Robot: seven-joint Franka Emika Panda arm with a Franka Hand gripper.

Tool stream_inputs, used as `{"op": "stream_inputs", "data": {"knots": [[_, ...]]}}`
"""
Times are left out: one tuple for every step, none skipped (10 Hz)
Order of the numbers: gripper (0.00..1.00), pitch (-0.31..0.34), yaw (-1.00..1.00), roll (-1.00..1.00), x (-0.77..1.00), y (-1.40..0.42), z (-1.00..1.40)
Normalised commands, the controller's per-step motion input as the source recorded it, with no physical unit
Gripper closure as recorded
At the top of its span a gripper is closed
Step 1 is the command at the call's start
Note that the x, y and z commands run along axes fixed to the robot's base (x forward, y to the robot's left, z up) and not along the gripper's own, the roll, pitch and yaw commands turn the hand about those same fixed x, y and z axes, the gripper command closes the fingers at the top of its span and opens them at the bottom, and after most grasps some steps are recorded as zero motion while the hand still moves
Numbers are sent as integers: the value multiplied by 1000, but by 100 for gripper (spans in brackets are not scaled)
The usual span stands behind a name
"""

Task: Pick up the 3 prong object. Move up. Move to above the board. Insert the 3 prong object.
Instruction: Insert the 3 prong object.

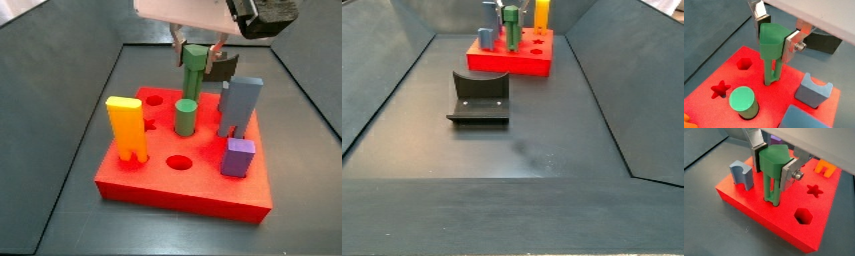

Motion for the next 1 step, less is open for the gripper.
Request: {"op": "stream_inputs", "data": {"knots": [[100,0,0,0,0,0,0]]}}
